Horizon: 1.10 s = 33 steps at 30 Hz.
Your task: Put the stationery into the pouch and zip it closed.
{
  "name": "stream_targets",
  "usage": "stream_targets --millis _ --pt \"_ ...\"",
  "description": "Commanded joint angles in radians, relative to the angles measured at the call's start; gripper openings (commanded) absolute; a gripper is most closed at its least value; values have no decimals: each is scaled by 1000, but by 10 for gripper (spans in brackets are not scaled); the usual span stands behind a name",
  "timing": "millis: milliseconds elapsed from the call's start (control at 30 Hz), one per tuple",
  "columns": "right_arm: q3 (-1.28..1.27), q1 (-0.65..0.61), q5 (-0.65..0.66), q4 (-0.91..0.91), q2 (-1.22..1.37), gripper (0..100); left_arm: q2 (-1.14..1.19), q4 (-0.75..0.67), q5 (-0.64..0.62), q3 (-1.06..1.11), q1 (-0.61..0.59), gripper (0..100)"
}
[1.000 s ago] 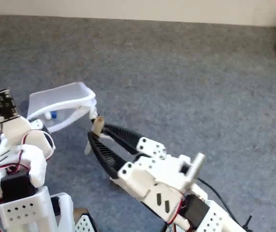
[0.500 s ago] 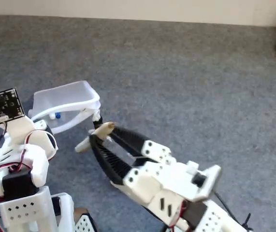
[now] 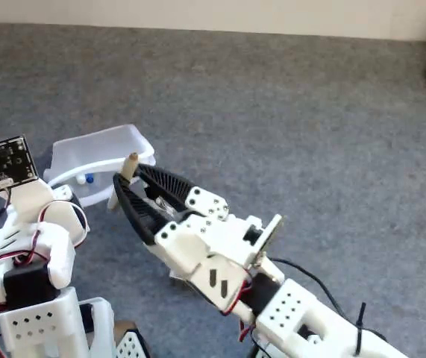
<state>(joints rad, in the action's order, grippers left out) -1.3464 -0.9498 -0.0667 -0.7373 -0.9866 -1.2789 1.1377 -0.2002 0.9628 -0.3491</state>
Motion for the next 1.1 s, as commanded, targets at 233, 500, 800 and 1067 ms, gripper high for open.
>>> stream_targets --millis 233,500,800,1067 --pt "157 13 163 -298 298 5 5 -25 11 -13 21 14" --pt "157 10 265 -435 469 5 5 -25 11 -13 21 14" --pt "150 5 419 -432 541 5 5 -25 11 -13 21 14" --pt "96 -38 486 -430 544 9 5 -25 11 -13 21 14"
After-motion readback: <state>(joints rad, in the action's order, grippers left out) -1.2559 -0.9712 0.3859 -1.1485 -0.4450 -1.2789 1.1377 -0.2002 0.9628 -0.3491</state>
